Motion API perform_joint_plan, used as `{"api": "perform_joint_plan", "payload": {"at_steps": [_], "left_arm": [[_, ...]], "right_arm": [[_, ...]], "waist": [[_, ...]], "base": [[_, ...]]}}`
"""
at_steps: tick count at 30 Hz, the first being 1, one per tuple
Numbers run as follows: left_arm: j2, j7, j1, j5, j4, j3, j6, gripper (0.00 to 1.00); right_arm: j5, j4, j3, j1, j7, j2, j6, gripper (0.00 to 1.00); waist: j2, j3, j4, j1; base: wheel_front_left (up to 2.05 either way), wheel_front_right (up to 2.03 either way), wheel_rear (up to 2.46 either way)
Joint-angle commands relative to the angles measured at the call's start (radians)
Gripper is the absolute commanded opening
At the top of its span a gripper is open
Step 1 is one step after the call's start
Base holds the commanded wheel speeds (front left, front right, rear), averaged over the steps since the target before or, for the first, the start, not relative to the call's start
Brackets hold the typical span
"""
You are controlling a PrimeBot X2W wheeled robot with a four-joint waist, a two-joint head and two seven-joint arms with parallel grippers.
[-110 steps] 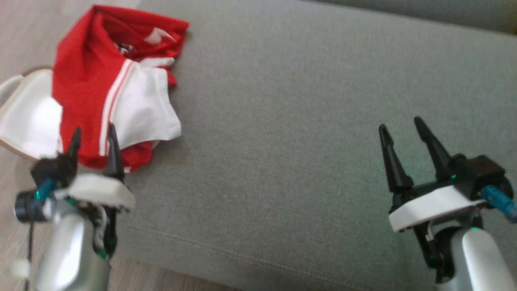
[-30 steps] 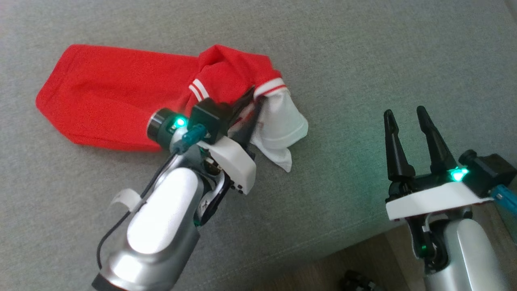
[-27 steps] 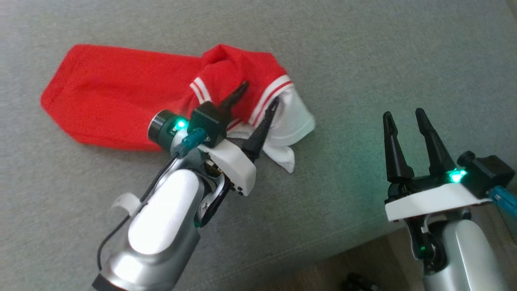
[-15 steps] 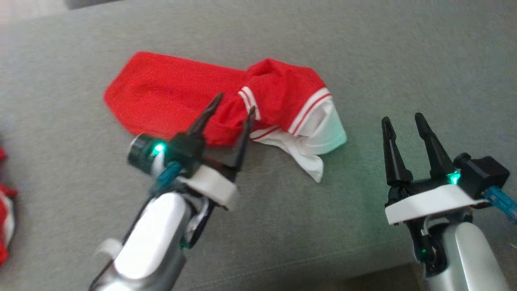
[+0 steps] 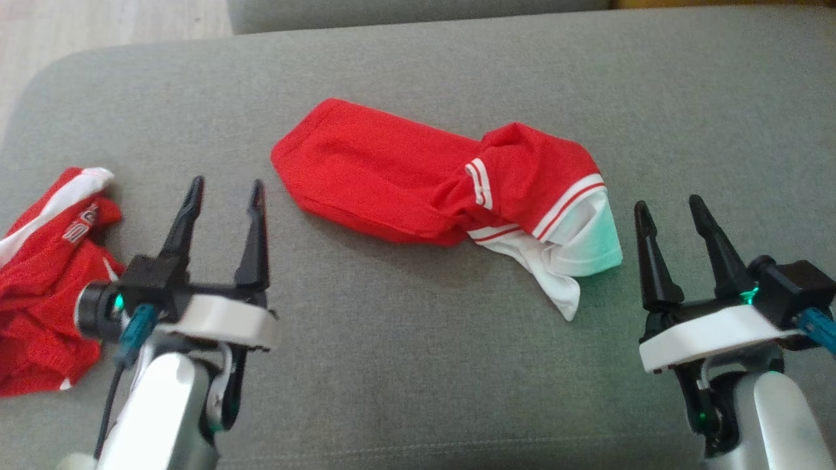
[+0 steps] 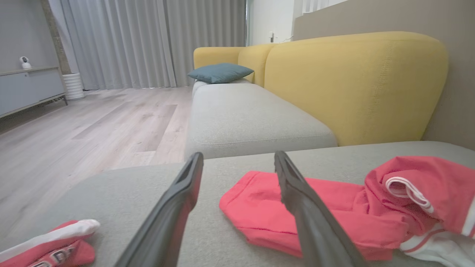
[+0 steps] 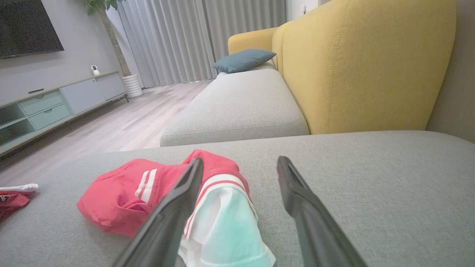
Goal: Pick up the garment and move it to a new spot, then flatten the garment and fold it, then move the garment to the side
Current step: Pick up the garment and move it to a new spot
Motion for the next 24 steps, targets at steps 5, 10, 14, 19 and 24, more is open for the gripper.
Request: {"api": "perform_joint_plan", "payload": {"at_steps": [5, 10, 14, 19, 24], "left_arm": [[0.042, -0.011, 0.017, -0.006, -0.041, 0.059, -0.003, 1.00], [0.047, -0.011, 0.057, -0.003, -0.046, 0.061, -0.004, 1.00], [0.049, -0.012, 0.078, -0.004, -0.041, 0.061, -0.002, 1.00], [0.054, -0.012, 0.095, -0.008, -0.034, 0.059, -0.001, 1.00], [0.057, -0.012, 0.096, -0.011, -0.028, 0.057, 0.001, 1.00]], "right_arm": [[-0.016, -0.045, 0.009, 0.004, 0.017, -0.004, 0.004, 1.00], [-0.019, -0.046, 0.008, 0.037, 0.030, -0.004, 0.004, 1.00], [-0.019, -0.049, 0.013, 0.060, 0.040, -0.004, 0.004, 1.00], [-0.021, -0.056, 0.023, 0.073, 0.051, -0.004, 0.004, 1.00], [-0.022, -0.064, 0.026, 0.071, 0.054, -0.004, 0.004, 1.00]], "waist": [[-0.0001, -0.032, 0.013, 0.0000], [-0.0001, -0.055, 0.012, 0.0000], [-0.0001, -0.067, 0.008, 0.0000], [-0.0001, -0.072, 0.002, 0.0000], [-0.0001, -0.069, 0.001, 0.0000]], "base": [[0.00, 0.00, 0.00], [0.00, 0.00, 0.00], [0.00, 0.00, 0.00], [0.00, 0.00, 0.00], [0.00, 0.00, 0.00]]}}
